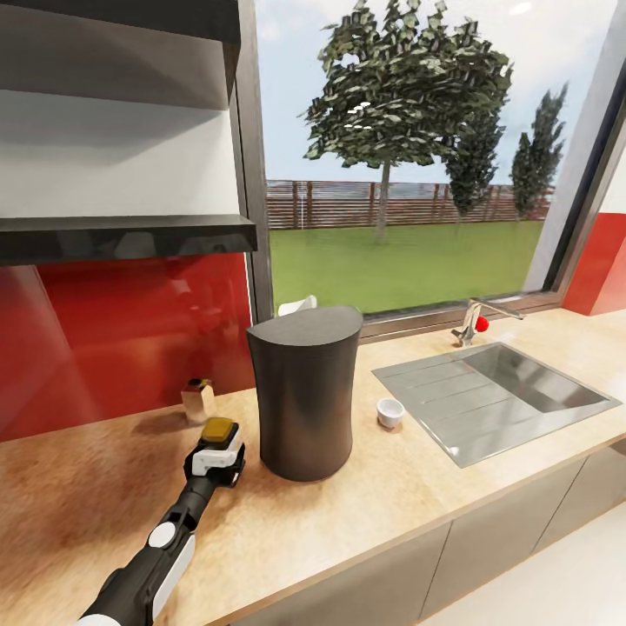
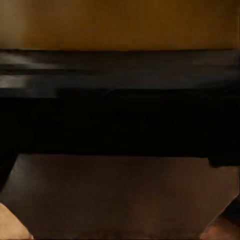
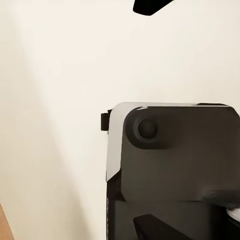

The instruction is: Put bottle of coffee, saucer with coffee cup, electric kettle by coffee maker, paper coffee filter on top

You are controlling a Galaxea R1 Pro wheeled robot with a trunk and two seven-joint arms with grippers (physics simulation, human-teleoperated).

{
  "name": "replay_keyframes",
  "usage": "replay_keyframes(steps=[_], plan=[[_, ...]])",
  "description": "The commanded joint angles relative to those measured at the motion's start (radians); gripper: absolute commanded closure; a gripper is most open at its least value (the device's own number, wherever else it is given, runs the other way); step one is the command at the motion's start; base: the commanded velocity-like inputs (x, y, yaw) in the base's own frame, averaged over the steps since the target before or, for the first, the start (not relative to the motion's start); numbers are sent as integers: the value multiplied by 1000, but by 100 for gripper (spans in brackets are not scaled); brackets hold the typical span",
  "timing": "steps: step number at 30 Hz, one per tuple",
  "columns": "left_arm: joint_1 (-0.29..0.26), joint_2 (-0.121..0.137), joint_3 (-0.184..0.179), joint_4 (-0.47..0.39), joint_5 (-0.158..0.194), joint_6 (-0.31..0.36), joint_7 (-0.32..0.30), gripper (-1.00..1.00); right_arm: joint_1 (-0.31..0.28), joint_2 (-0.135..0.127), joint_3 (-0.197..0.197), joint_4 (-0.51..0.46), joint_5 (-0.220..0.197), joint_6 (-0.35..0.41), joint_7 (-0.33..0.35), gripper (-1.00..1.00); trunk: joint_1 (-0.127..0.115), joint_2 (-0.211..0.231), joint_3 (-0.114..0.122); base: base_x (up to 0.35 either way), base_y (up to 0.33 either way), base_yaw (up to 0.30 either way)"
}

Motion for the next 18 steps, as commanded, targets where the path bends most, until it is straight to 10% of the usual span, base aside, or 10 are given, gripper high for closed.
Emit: replay_keyframes(steps=[1, 18], plan=[[-1, 1, -3, 1, 11, -3, -4, -100, -1, 0, -9, 1, 10, -3, 2, -100, 0, -1, -1, 0, 0, 0], [-1, 1, 0, 1, 11, -3, -3, -100, -1, 0, -10, 1, 10, -4, 2, -100, 0, -1, -1, 0, 0, 0]])
